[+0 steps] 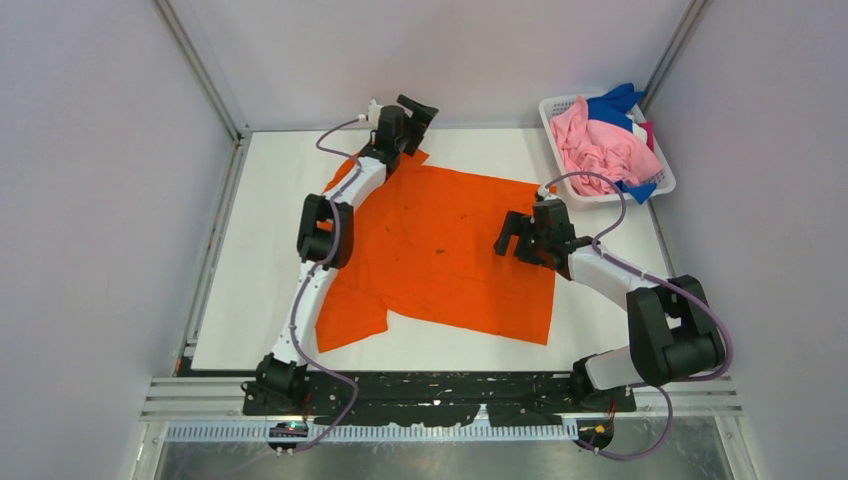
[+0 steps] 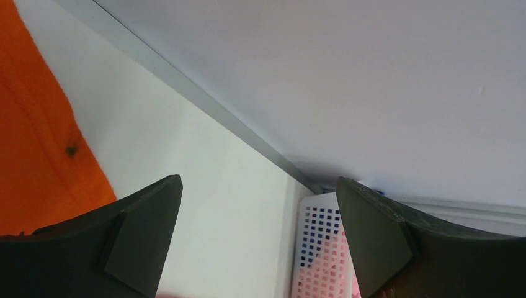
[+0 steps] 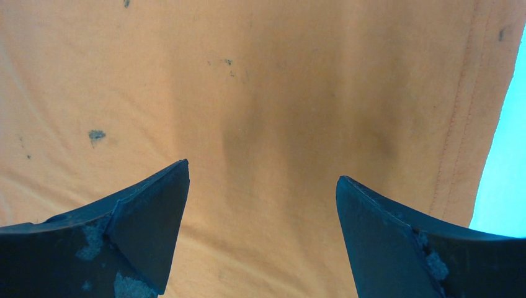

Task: Fold and stack the t-shirts
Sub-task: Flatten out the tshirt

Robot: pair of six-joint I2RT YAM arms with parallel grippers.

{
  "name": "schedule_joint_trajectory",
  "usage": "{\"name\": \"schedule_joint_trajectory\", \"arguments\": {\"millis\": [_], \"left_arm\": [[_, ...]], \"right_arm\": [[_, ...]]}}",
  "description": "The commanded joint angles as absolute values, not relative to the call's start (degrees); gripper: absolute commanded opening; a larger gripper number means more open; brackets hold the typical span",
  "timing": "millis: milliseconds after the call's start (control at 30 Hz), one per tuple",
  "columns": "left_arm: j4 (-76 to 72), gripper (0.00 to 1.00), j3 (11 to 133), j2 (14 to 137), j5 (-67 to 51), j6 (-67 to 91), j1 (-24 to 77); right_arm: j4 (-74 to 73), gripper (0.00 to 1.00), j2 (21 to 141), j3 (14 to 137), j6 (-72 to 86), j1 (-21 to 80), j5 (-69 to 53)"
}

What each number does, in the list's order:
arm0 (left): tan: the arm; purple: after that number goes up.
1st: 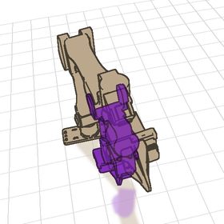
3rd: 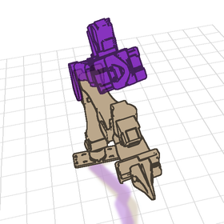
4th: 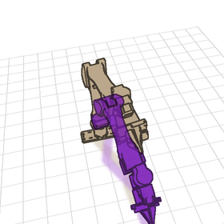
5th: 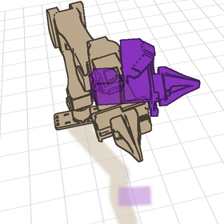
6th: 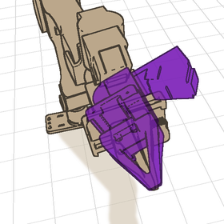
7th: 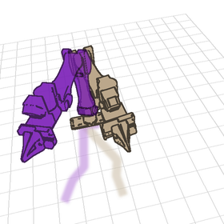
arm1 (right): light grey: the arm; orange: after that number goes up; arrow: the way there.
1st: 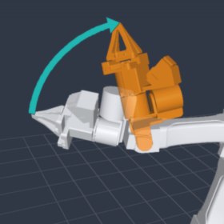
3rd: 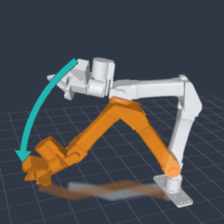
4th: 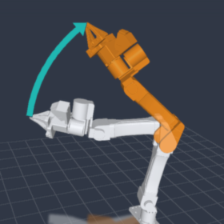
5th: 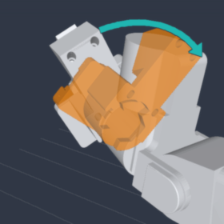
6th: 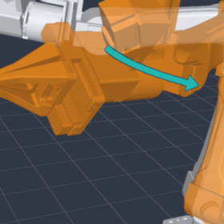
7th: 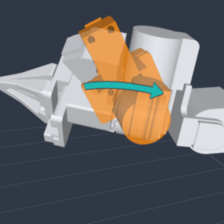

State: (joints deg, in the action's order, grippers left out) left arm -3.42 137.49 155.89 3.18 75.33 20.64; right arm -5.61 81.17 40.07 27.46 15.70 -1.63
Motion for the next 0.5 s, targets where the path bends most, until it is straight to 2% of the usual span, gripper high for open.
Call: {"name": "schedule_joint_trajectory", "arguments": {"millis": [0, 133, 333, 467], "left_arm": [[-3.54, 1.00, 134.35, 142.74, -1.96, 63.13, 18.26], [6.62, 1.00, 128.51, 131.12, -7.72, 51.78, 17.93], [11.31, 1.00, 101.08, 108.69, -6.94, 42.22, 17.59], [14.72, 1.00, 85.44, 99.79, -6.22, 39.79, 17.17]], "right_arm": [[-3.65, 0.95, 80.08, 42.76, 26.29, 15.20, -1.39], [-5.93, 0.95, 78.00, 43.92, 24.80, 15.14, 1.52], [-10.46, 0.95, 75.93, 45.58, 23.87, 14.30, 5.74], [-11.56, 0.95, 77.99, 49.39, 24.25, 13.55, 5.20]]}}
